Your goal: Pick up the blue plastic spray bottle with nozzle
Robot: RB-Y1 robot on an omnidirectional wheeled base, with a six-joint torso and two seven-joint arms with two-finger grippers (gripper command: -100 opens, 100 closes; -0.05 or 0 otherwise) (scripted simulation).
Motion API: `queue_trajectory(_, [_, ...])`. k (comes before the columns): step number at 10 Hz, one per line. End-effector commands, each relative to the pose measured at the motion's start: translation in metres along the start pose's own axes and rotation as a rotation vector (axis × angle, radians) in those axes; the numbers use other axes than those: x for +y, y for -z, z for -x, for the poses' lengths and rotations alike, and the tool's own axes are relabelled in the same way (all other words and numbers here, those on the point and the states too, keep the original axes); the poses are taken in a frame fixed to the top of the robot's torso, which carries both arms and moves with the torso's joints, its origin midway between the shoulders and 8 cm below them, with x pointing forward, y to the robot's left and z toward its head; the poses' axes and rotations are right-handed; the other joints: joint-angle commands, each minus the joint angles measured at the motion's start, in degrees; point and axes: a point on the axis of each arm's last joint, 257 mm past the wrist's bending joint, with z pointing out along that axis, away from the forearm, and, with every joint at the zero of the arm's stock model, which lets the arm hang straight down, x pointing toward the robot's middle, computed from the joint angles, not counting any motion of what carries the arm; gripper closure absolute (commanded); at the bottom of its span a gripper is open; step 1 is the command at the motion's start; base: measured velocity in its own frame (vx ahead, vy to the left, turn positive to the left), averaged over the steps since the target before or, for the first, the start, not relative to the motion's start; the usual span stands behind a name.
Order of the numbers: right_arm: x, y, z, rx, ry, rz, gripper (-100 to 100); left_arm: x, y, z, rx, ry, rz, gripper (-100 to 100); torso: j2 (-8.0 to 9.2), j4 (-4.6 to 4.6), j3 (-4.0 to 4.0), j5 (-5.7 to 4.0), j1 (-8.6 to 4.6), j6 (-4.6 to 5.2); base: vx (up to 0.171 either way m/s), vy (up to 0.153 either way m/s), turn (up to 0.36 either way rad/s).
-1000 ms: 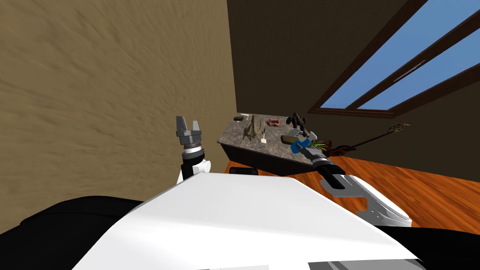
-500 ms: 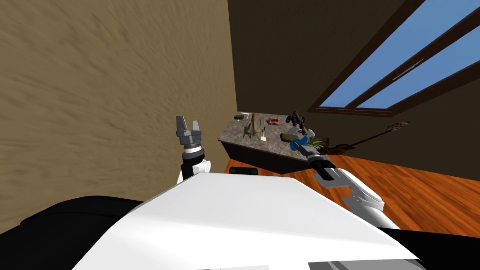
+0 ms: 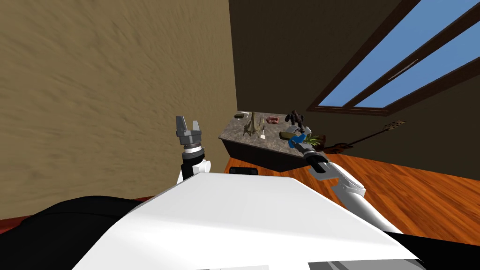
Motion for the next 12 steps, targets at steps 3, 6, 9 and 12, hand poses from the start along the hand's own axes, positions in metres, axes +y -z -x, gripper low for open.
queue_trajectory(3, [0.006,-0.027,-0.001,0.0,0.0,0.008,-100,0.0,0.0,0.0,0.0,0.0,0.0,0,-0.24,-0.04,-0.13,0.01,0.05,0.0,-0.047,0.009,0.004])
queue_trajectory(6, [-0.004,-0.044,0.006,-0.009,-0.012,-0.018,-100,0.0,0.0,0.0,0.0,0.0,0.0,0,-0.1,-0.01,-0.05,0.02,0.02,0.0,-0.058,-0.001,0.002])
queue_trajectory(9, [0.003,-0.062,0.002,0.001,-0.007,-0.009,-100,0.0,0.0,0.0,0.0,0.0,0.0,0,-0.1,-0.03,-0.07,0.0,0.0,0.0,-0.063,-0.004,0.009])
queue_trajectory(12, [0.013,-0.081,0.005,0.002,0.0,0.006,-100,0.0,0.0,0.0,0.0,0.0,0.0,0,-0.25,-0.05,-0.13,0.02,0.04,0.01,-0.044,0.001,0.003])
